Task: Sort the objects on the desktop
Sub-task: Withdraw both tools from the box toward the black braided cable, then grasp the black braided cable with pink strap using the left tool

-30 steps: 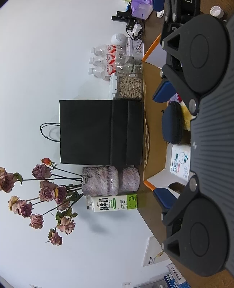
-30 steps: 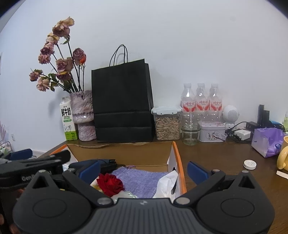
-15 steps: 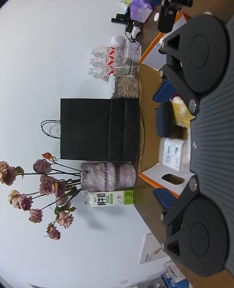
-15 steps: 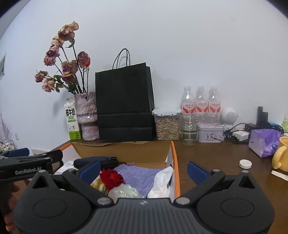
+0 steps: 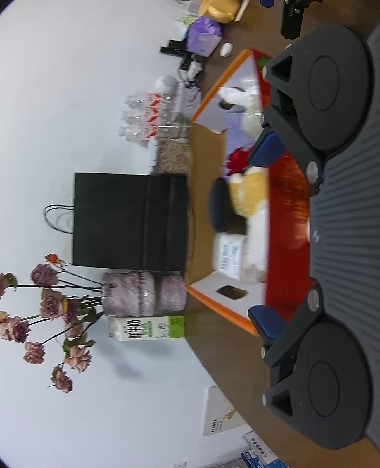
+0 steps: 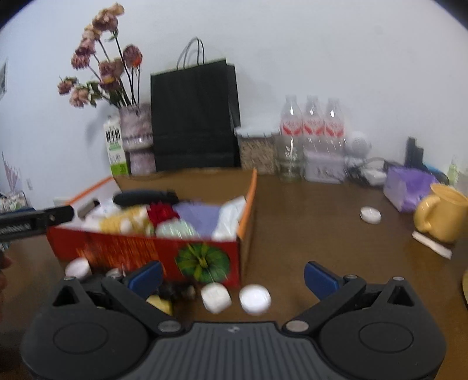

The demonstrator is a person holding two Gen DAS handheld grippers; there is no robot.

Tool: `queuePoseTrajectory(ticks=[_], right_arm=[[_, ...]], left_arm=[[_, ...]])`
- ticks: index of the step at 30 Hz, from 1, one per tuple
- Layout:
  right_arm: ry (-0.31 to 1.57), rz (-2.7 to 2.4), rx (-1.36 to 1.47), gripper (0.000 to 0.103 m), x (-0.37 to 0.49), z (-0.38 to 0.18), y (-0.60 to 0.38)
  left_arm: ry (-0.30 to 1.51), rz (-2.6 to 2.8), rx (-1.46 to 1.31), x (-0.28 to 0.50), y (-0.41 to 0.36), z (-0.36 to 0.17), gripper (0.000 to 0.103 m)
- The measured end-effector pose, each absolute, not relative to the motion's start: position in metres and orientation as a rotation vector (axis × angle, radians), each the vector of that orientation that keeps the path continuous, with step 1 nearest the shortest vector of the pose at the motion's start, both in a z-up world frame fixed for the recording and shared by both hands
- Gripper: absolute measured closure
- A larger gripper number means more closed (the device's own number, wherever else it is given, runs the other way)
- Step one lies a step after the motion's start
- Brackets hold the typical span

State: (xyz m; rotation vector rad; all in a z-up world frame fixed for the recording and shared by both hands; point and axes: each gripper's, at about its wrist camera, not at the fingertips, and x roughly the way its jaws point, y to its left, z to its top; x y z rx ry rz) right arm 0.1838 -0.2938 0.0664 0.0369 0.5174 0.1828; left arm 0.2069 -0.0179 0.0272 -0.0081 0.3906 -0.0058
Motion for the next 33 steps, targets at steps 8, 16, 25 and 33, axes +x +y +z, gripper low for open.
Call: queuePoseTrajectory(ticks=[8, 16, 25, 33], right_arm=[[0.618, 0.182, -0.004, 0.0, 0.169, 0.038, -0.302], [0.659, 0.174, -0.017, 0.0, 0.174, 0.025, -0.299], [0.696, 0.151, -0.019, 0.0, 0.18, 0.021, -0.3], [0.702, 0.146, -0.026, 0.0, 0.18, 0.021, -0.298]], left_arm=[[0.5, -0.053, 0.05, 0.192, -0.03, 0.004, 0.0], [0.563, -0.107, 0.116, 0.184, -0.048, -0.01, 0.0], [0.583, -0.102, 0.116, 0.186, -0.057, -0.012, 0.0], [0.55, -0.102, 0.095, 0.186, -0.042, -0.006, 0.014]])
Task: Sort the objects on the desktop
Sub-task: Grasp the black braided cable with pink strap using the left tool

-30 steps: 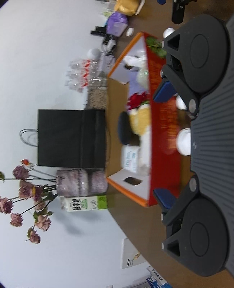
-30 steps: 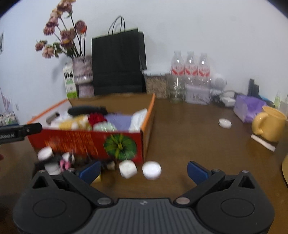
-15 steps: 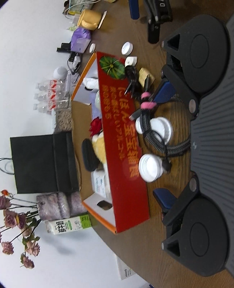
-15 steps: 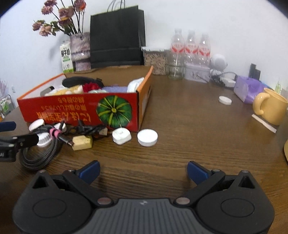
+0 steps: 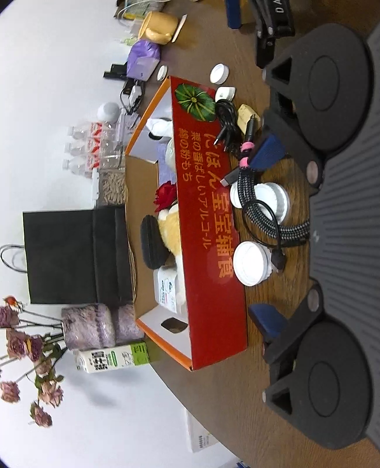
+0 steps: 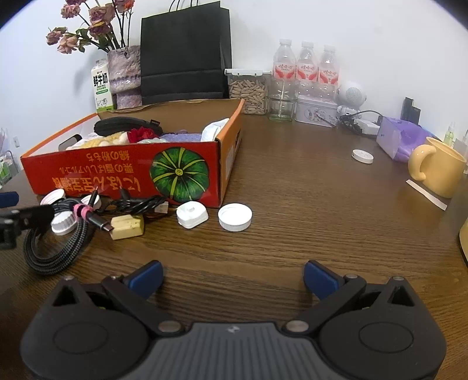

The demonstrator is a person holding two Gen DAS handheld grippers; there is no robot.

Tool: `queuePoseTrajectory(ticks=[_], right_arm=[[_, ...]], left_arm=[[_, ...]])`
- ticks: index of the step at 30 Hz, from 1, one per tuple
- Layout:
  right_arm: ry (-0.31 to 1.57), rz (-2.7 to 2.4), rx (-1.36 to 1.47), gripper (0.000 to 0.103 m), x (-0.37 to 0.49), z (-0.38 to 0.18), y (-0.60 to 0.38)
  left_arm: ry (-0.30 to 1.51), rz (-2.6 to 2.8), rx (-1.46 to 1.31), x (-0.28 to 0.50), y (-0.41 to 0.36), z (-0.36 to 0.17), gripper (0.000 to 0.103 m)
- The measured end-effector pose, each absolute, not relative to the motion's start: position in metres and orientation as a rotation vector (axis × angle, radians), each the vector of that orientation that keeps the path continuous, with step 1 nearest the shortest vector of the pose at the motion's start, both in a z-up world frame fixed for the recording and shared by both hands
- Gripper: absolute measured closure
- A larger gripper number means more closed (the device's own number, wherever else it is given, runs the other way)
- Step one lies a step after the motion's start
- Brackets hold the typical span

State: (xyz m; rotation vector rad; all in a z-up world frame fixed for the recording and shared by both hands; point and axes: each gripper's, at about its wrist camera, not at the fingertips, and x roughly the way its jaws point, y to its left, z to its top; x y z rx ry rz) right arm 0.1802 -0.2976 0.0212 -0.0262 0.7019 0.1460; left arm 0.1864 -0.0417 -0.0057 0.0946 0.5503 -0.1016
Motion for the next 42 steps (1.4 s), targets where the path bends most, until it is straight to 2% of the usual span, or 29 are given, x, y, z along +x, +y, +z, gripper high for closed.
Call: queuePoseTrajectory(ticks=[2, 4, 5, 7, 10, 12, 27, 42], right_arm=[[0.702, 0.146, -0.027, 0.0, 0.18, 0.021, -0.298], [0.702, 0.146, -0.028, 0.0, 0.18, 0.021, -0.298], [0.702, 0.146, -0.028, 0.0, 0.18, 0.021, -0.297], [0.701, 0.147, -0.026, 0.0, 0.18, 0.021, -0.298], [0.686, 0.163, -0.013, 0.0, 0.178, 0.023, -0.297], [0.674, 0.176, -0.01, 0.0, 0.175, 0.024, -0.294], [0.636, 0.342, 0.003, 0.0, 0.161, 0.042, -0.223], [0.734, 0.335, 0.022, 0.0, 0.184, 0.033, -0.145]], left_arm=[[0.561, -0.112, 0.124, 0.188, -0.045, -0.007, 0.029], [0.576, -0.118, 0.13, 0.19, -0.045, -0.009, 0.054], [0.581, -0.132, 0.125, 0.19, -0.044, -0.01, 0.059], [0.577, -0.151, 0.122, 0.189, -0.043, -0.009, 0.088], [0.555, -0.167, 0.141, 0.185, -0.043, -0.007, 0.096], [0.539, -0.172, 0.153, 0.181, -0.042, -0.006, 0.098], [0.443, -0.156, 0.051, 0.16, 0.001, 0.012, 0.099], [0.404, -0.122, -0.042, 0.154, 0.04, 0.012, 0.1]])
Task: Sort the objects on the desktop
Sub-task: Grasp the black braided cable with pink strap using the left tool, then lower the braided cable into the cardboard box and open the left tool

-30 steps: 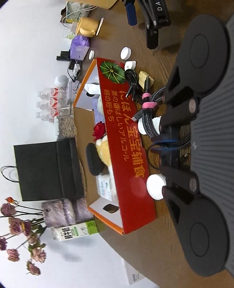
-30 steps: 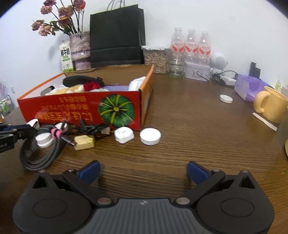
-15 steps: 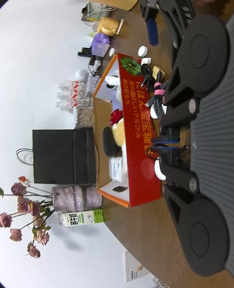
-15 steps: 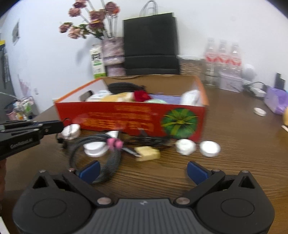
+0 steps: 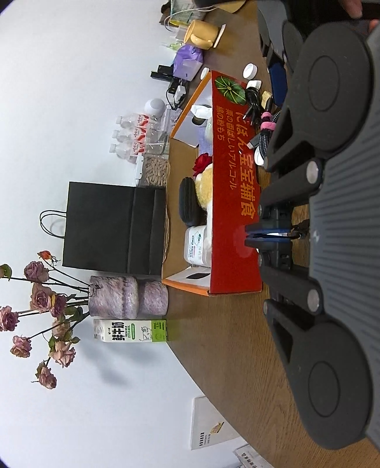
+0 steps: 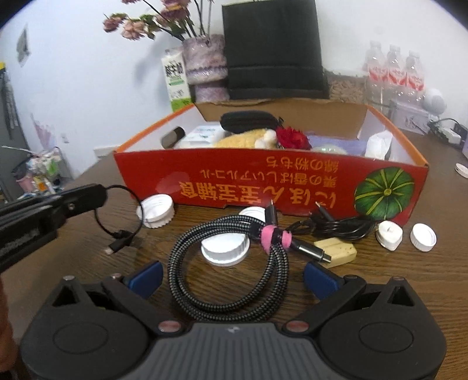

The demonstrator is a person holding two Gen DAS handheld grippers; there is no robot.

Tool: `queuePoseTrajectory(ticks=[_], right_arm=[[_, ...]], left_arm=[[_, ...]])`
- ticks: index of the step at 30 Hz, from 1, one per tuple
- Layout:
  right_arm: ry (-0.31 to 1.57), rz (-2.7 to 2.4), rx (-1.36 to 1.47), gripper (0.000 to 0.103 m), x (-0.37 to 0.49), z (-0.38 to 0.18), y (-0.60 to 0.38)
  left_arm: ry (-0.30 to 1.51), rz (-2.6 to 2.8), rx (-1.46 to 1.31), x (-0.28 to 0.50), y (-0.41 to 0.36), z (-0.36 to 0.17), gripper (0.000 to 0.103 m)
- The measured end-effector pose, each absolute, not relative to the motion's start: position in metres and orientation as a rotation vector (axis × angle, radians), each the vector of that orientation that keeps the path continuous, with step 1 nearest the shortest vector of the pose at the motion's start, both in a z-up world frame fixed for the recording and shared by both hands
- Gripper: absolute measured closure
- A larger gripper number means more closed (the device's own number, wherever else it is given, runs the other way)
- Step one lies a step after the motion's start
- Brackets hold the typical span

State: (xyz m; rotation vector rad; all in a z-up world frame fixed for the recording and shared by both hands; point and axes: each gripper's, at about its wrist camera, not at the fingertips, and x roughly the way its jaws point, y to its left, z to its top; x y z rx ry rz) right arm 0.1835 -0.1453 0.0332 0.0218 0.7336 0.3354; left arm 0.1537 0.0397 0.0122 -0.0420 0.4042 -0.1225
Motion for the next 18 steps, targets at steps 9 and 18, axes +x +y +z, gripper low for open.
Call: queuePoseTrajectory(ticks=[9, 18], right_arm=[[0.714, 0.293, -0.008, 0.013, 0.181, 0.033, -0.134], [0.671, 0.315, -0.006, 0.014, 0.164, 0.044, -0.139]], left_arm=[[0.398, -0.151, -0.055, 0.15, 0.042, 0.011, 0.1], [0.362, -0.166, -0.059, 0.144, 0.044, 0.023, 0.1]])
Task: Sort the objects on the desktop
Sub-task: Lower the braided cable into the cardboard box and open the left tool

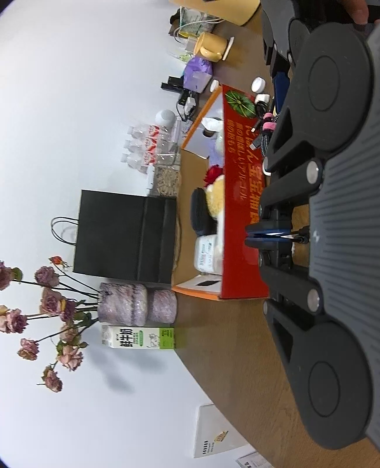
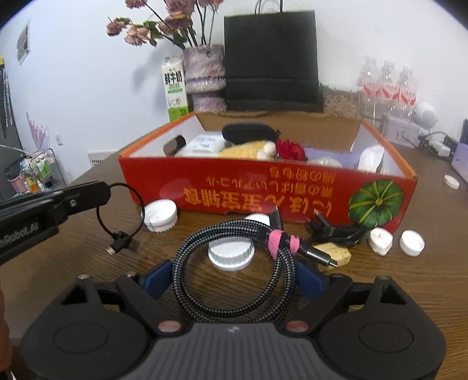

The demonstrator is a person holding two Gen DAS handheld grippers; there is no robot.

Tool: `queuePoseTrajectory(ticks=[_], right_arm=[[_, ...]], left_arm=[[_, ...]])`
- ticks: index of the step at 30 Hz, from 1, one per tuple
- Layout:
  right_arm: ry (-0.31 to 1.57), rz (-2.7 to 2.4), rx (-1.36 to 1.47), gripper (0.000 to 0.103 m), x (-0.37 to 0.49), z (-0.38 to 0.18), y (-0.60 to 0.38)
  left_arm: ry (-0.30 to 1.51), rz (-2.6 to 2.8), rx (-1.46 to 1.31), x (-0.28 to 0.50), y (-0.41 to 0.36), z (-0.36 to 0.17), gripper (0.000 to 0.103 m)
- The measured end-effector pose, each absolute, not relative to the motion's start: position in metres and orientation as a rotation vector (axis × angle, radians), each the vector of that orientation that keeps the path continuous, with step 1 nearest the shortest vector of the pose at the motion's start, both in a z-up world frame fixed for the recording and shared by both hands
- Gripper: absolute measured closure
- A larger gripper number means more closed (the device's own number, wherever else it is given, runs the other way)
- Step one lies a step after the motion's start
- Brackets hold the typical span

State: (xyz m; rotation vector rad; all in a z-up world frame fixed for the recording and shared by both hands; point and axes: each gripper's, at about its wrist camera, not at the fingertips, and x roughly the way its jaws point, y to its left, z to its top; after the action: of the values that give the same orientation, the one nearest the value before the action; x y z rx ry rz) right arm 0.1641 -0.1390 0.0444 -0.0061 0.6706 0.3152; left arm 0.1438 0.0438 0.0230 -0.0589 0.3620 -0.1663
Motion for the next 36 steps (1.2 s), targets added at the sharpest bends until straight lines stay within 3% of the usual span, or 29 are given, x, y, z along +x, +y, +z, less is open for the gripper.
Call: queuePoseTrajectory(ticks=[18, 36], right_arm=[[0.483, 0.268, 0.023, 0.014, 0.193, 0.12, -0.172], [0.486, 0.209, 0.063, 0.014, 0.302, 0.094, -0.199]], left_arm=[[0.21, -0.25, -0.061, 0.19, 0.009, 0.09, 0.1], [0.332, -0.188, -0.139, 0.297, 0.016, 0.057, 0.1]])
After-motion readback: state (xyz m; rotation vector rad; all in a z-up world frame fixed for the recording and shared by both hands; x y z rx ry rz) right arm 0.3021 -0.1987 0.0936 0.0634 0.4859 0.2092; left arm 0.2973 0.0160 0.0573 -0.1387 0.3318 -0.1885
